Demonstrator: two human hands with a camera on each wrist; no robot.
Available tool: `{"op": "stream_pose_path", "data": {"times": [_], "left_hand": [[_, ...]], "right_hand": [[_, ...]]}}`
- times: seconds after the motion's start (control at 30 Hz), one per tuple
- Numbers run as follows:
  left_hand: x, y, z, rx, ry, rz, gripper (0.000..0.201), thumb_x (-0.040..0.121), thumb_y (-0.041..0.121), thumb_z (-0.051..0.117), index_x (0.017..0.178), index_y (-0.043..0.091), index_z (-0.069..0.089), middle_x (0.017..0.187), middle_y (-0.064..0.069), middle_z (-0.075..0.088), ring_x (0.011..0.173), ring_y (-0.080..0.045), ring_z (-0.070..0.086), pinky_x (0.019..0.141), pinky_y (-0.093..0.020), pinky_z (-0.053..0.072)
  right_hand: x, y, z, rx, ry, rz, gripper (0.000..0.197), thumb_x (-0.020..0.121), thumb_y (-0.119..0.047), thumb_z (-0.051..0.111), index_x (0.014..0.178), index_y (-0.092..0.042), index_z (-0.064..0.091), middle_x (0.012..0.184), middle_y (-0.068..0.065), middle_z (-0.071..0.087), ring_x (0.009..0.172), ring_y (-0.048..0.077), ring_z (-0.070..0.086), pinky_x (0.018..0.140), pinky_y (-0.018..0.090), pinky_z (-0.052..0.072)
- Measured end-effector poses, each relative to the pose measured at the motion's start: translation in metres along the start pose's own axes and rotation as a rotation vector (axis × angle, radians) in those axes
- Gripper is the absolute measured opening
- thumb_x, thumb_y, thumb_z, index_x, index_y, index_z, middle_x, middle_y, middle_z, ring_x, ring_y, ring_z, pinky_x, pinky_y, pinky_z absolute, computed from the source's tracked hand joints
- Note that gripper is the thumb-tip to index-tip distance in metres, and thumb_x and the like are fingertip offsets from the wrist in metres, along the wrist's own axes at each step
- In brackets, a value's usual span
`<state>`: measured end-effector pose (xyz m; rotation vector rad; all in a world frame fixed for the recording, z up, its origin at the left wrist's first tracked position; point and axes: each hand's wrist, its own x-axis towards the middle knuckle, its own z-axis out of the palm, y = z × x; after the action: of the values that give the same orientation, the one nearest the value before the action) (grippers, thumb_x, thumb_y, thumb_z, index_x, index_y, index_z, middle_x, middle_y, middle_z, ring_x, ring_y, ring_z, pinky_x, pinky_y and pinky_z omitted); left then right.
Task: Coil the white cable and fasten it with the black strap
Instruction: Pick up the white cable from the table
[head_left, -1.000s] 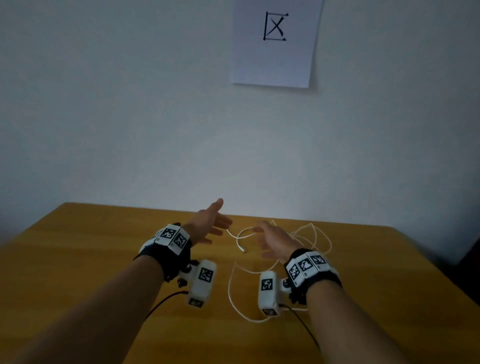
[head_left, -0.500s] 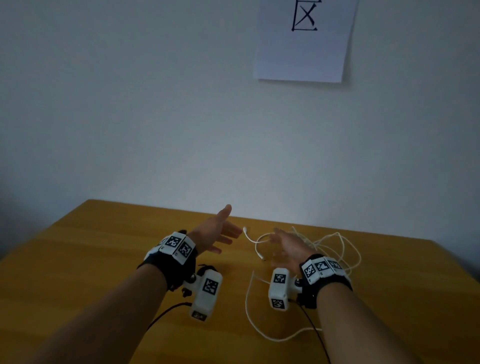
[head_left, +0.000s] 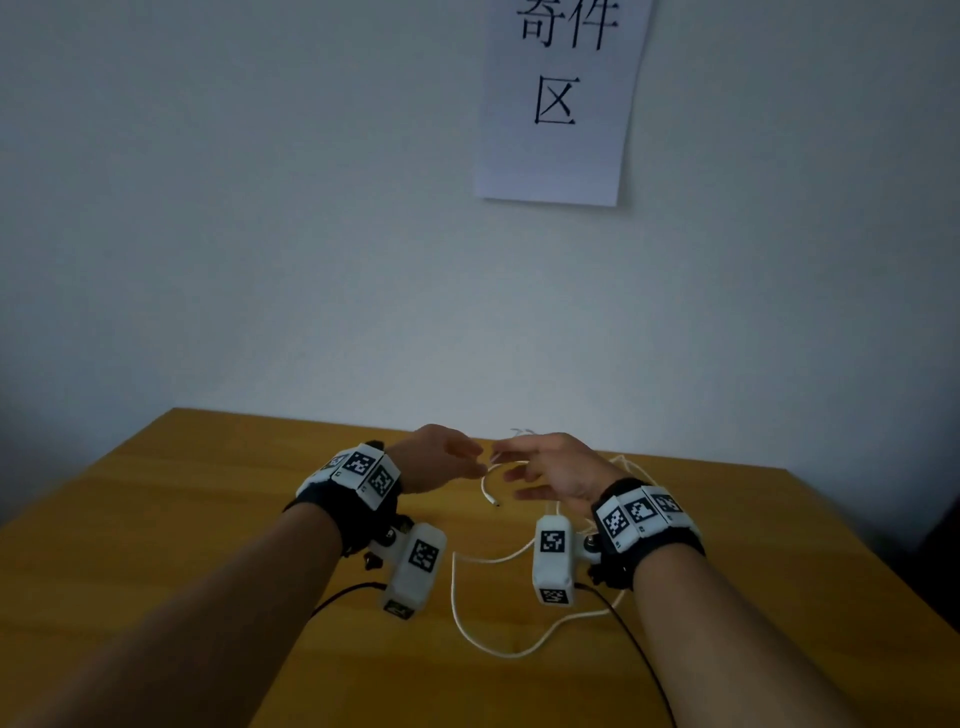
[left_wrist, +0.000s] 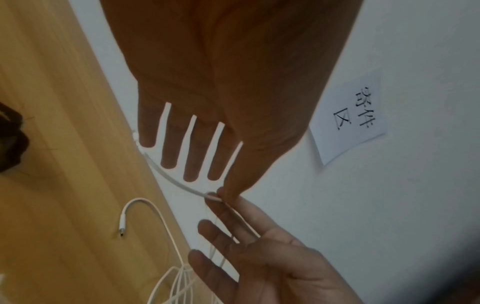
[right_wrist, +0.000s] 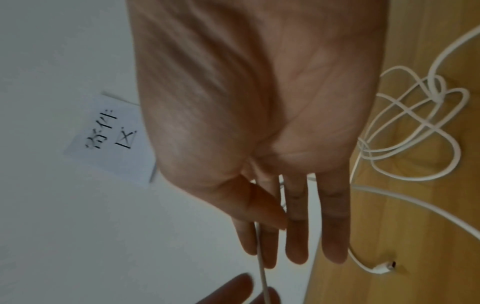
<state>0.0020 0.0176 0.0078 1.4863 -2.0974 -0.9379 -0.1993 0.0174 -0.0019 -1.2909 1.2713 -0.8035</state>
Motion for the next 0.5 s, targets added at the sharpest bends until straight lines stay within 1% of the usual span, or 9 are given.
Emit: {"op": "stream_pose_path", "data": {"times": [0.03,0.1,0.17,0.23,0.27,0.33,0.4,0.47,0.5], "left_hand": [[-0.005,0.005,0.001,0.04,-0.018,0.006,0.042,0.087,0.032,0.069,0.125,0.015,0.065,0.123,-0.002,0.067,0.112,-0.017,0.062,0.099,-0.031,0.046],[-0.014,0.011,0.003,0.081,-0.037,0.017,0.028,0.087,0.031,0.069,0.11,0.016,0.072,0.106,-0.003,0.075,0.096,-0.015,0.069,0.092,-0.033,0.052],[-0.023,0.017,0.003,0.062,-0.063,0.028,0.018,0.091,0.027,0.064,0.098,0.016,0.076,0.091,-0.002,0.077,0.082,-0.012,0.071,0.085,-0.031,0.055],[-0.032,0.023,0.002,0.022,-0.075,0.017,0.018,0.095,0.021,0.059,0.098,0.014,0.075,0.087,0.001,0.075,0.073,-0.009,0.07,0.076,-0.025,0.056],[-0.036,0.025,0.001,0.015,-0.074,0.005,0.018,0.095,0.02,0.058,0.098,0.014,0.075,0.085,0.002,0.074,0.069,-0.008,0.068,0.071,-0.022,0.056],[-0.042,0.031,-0.001,0.025,-0.063,-0.013,0.018,0.095,0.02,0.058,0.091,0.018,0.075,0.082,0.004,0.073,0.065,-0.008,0.062,0.063,-0.021,0.051],[-0.047,0.035,-0.003,0.051,-0.051,-0.047,0.019,0.095,0.02,0.056,0.09,0.018,0.075,0.08,0.006,0.07,0.064,-0.01,0.055,0.057,-0.023,0.045],[-0.052,0.04,-0.006,0.069,-0.021,-0.089,0.021,0.096,0.022,0.055,0.092,0.016,0.075,0.075,0.004,0.064,0.059,-0.011,0.048,0.051,-0.022,0.038],[-0.054,0.04,-0.008,0.072,-0.003,-0.111,0.024,0.096,0.025,0.054,0.09,0.016,0.075,0.073,0.003,0.059,0.056,-0.013,0.044,0.049,-0.022,0.036]], "right_hand": [[-0.008,-0.002,0.001,-0.004,-0.013,-0.018,0.03,0.098,0.004,0.049,0.111,-0.003,0.075,0.108,0.008,0.072,0.091,0.023,0.063,0.091,0.042,0.056],[-0.025,-0.005,0.003,-0.019,-0.025,-0.054,0.042,0.096,0.013,0.042,0.119,-0.003,0.074,0.114,0.011,0.072,0.095,0.023,0.065,0.09,0.041,0.059],[-0.039,-0.006,0.003,-0.047,-0.007,-0.077,0.049,0.095,0.017,0.041,0.127,-0.006,0.07,0.12,0.013,0.072,0.098,0.024,0.065,0.093,0.043,0.058],[-0.05,-0.006,0.002,-0.101,0.046,-0.085,0.056,0.094,0.017,0.042,0.139,-0.011,0.062,0.129,0.013,0.069,0.105,0.024,0.065,0.098,0.045,0.056],[-0.053,-0.005,-0.001,-0.135,0.08,-0.083,0.059,0.095,0.015,0.045,0.145,-0.014,0.056,0.134,0.012,0.067,0.11,0.025,0.065,0.099,0.044,0.056],[-0.057,-0.001,-0.007,-0.224,0.135,-0.059,0.069,0.096,0.009,0.053,0.157,-0.02,0.04,0.145,0.009,0.058,0.121,0.028,0.062,0.099,0.042,0.058],[-0.06,0.004,-0.014,-0.299,0.173,-0.022,0.08,0.095,0.005,0.058,0.163,-0.022,0.027,0.157,0.008,0.045,0.127,0.03,0.057,0.098,0.041,0.058],[-0.067,0.008,-0.02,-0.317,0.226,0.016,0.083,0.094,0.004,0.059,0.164,-0.022,0.023,0.163,0.008,0.037,0.131,0.031,0.055,0.096,0.04,0.058],[-0.071,0.009,-0.023,-0.328,0.271,0.026,0.082,0.093,0.002,0.057,0.164,-0.021,0.023,0.163,0.008,0.036,0.131,0.031,0.055,0.097,0.041,0.058]]}}
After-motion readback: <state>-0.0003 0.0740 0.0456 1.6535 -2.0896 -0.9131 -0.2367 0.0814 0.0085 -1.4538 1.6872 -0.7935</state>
